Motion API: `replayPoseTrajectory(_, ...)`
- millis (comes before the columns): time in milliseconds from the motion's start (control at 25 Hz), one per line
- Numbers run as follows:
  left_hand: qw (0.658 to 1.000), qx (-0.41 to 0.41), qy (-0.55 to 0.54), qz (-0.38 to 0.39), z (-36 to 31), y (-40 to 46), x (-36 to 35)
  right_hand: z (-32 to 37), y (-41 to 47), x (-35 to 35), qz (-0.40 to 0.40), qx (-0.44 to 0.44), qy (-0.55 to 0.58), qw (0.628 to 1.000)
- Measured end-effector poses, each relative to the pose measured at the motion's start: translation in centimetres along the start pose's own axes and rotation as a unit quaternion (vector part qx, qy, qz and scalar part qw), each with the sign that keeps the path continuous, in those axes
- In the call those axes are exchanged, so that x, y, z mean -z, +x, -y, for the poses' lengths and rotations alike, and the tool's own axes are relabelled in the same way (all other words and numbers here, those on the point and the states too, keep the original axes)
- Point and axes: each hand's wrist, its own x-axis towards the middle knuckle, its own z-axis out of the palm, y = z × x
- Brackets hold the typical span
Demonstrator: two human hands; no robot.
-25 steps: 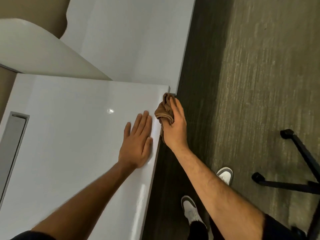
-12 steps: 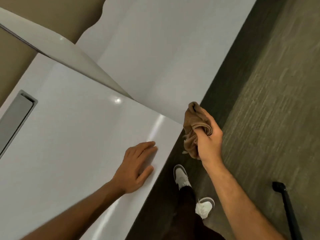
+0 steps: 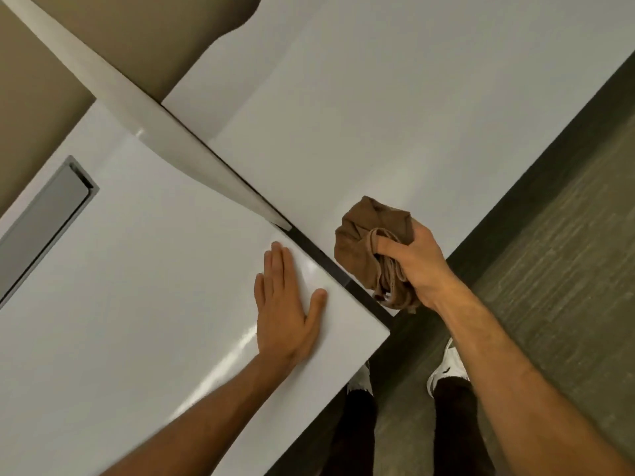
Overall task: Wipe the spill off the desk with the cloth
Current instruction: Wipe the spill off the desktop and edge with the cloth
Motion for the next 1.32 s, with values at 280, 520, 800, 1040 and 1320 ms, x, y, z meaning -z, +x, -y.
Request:
replayPoseTrajectory(280,0.998,0.008,0.065,-0.016,0.4,0.0,-1.0,1.0,8.0,-2.0,0.153,-0.027,-0.104,0.982)
replayPoseTrajectory(520,0.997,0.012,0.072,-0.021,0.0,0.2,-1.0,1.0,7.9,-7.0,0.245,-0.028,-0.118,0.962)
replayPoseTrajectory(800,0.995,0.005,0.089,-0.037,0.2,0.3,-1.3,-0.6,6.3,-6.2,0.258,0.003,-0.167,0.952)
replayPoseTrajectory(1040,0.995,0.008,0.098,-0.034,0.3,0.3,-1.6,-2.8,1.4,-0.6,0.296,-0.003,-0.189,0.936)
replayPoseTrajectory(1320,0.994,0.006,0.102,-0.037,0.5,0.2,-1.6,-5.4,-6.6,6.2,0.287,0.001,-0.129,0.949)
